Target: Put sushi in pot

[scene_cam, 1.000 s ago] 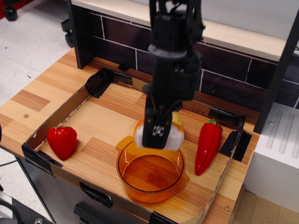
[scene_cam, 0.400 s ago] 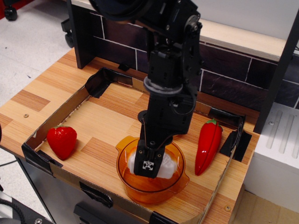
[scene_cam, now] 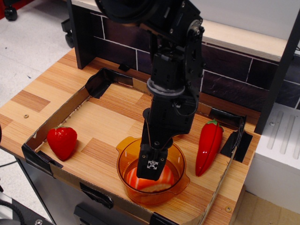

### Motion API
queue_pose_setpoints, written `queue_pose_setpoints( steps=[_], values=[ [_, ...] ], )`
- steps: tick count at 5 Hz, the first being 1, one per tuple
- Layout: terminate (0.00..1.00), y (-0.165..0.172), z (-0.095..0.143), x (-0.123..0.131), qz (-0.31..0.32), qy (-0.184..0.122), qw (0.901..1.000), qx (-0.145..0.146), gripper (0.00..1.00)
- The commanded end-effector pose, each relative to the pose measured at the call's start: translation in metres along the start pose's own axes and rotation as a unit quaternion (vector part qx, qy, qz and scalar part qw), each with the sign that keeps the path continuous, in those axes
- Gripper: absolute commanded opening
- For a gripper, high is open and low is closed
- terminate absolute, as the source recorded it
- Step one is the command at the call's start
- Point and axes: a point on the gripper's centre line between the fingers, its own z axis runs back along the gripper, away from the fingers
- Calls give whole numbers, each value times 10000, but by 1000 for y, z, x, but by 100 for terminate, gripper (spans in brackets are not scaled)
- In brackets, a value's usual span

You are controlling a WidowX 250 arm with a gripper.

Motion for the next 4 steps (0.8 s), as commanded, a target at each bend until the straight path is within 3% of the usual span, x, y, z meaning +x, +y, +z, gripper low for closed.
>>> queue_pose_setpoints(
  steps=[1,2,3,4],
  values=[
    [0,13,64,-1,147,-722,9970,230,100],
    [0,21,102,-13,442,-1098,9926,273,100],
    [0,21,102,-13,442,-1098,9926,273,100],
    [100,21,102,-13,442,-1098,9926,273,100]
  ],
)
